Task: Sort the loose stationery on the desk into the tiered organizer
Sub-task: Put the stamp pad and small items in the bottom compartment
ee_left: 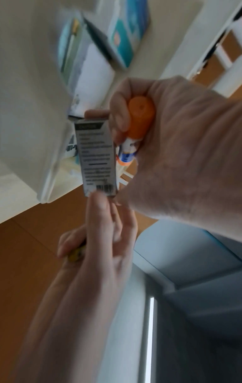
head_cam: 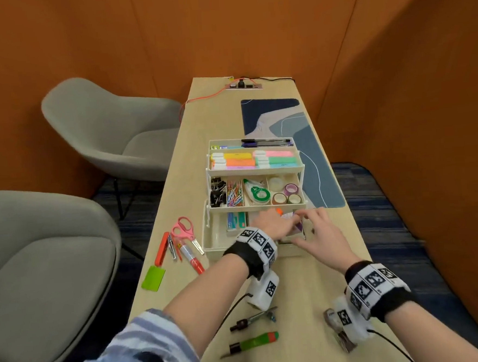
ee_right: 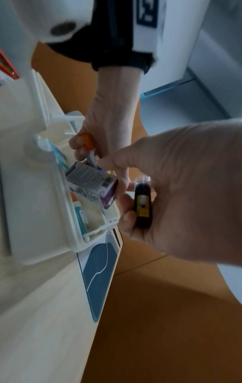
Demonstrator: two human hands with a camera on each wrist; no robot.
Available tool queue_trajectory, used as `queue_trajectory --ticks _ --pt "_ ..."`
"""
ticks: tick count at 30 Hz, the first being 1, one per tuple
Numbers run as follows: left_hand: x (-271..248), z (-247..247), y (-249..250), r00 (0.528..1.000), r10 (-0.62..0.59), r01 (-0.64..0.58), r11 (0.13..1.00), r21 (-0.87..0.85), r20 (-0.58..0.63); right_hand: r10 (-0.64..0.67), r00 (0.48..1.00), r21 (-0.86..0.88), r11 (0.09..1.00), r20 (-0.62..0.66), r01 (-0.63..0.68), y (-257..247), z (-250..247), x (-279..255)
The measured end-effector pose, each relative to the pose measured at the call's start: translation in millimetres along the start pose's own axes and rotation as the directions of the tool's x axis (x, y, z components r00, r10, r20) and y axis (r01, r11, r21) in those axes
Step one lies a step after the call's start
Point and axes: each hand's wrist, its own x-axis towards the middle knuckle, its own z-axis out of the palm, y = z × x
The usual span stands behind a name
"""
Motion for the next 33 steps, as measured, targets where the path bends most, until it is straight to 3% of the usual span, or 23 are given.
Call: queue_trajectory --ticks 4,9,15,20,28,33 --pt "15 14 -2 0.992 -0.021 0.018 1.000 0.022 0.121 0.072 0.994 -0.099 0.993 0.087 -0.063 12 10 27" --pt "26 10 -16 0.973 -0.060 0.088 0.989 -0.117 0.224 0.111 0.964 -0.163 0.984 0.241 -0.072 19 5 51" --pt "33 20 -32 0.954 -0.076 0.124 0.980 -0.153 0.289 0.203 0.859 -0.458 0.888 0.470 0.041 14 8 67" --pt "45 28 -41 0.932 -0.145 0.226 0.949 -0.219 0.333 0.230 0.849 -0.564 0.820 0.475 0.094 11 12 68" --pt "51 30 -46 0.924 -0.215 0.305 0.914 -0.269 0.317 0.211 0.858 -0.486 0.872 0.468 0.050 11 6 83" --pt "53 29 -47 0.926 -0.213 0.292 0.928 -0.233 0.311 0.264 0.829 -0.499 0.866 0.493 0.022 3 11 86"
